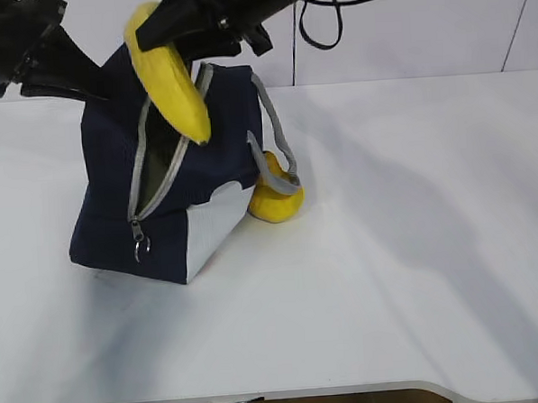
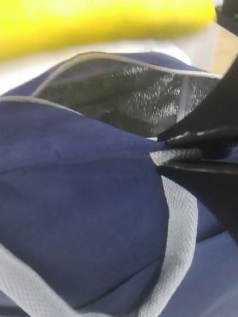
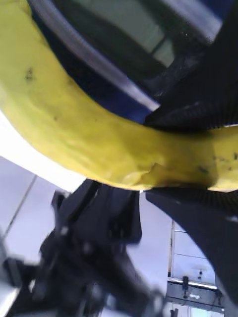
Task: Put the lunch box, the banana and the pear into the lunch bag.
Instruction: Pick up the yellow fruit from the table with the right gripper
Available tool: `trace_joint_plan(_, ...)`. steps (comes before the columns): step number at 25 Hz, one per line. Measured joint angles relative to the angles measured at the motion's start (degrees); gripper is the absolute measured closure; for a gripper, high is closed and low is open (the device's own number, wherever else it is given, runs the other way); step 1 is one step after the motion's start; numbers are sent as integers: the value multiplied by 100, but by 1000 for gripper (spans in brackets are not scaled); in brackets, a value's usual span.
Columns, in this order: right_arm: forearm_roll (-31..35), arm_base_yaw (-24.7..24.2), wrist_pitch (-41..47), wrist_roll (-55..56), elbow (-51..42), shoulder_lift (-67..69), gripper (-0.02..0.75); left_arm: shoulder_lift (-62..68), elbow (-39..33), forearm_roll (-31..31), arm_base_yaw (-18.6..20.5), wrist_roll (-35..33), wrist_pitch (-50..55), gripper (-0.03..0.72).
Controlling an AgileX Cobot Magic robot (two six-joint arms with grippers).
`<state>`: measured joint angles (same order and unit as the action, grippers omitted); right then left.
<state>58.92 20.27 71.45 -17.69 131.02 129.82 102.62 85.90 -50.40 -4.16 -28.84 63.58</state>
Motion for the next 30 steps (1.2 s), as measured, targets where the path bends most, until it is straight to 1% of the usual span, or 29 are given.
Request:
trace_joint_plan(3,-124,9,-31,-50,0,221,464,0,0,-137,4,0,0,662)
trace_joint_plan(8,-822,9,-355,98,0,416,464,0,0,-328,13,0,0,662)
trace_joint_plan(11,-808,9,-539,135,2,518,464,0,0,-347,13,0,36,662)
trace_joint_plan(16,-459,75,-713,143,2,743,461,0,0,-362,13,0,109,662)
trace_joint_plan(17,-455,110,-747,143,2,756,450,0,0,-365,13,0,108,662)
trace_joint_plan(19,-433,161,-782,143,2,767,398,0,0,-365,13,0,108,662)
trace_joint_plan(21,-433,183,-809,143,2,767,316,0,0,-365,13,0,108,662)
trace_joint_plan(22,-420,186,-820,143,2,767,254,0,0,-365,13,0,108,662)
trace_joint_plan(24,-388,196,-809,143,2,767,190,0,0,-365,13,0,108,662)
trace_joint_plan(26,-388,196,-693,143,2,767,162,0,0,-365,2,0,108,662)
trace_joint_plan(30,-433,196,-284,65,223,746,160,0,0,-325,-20,0,108,662)
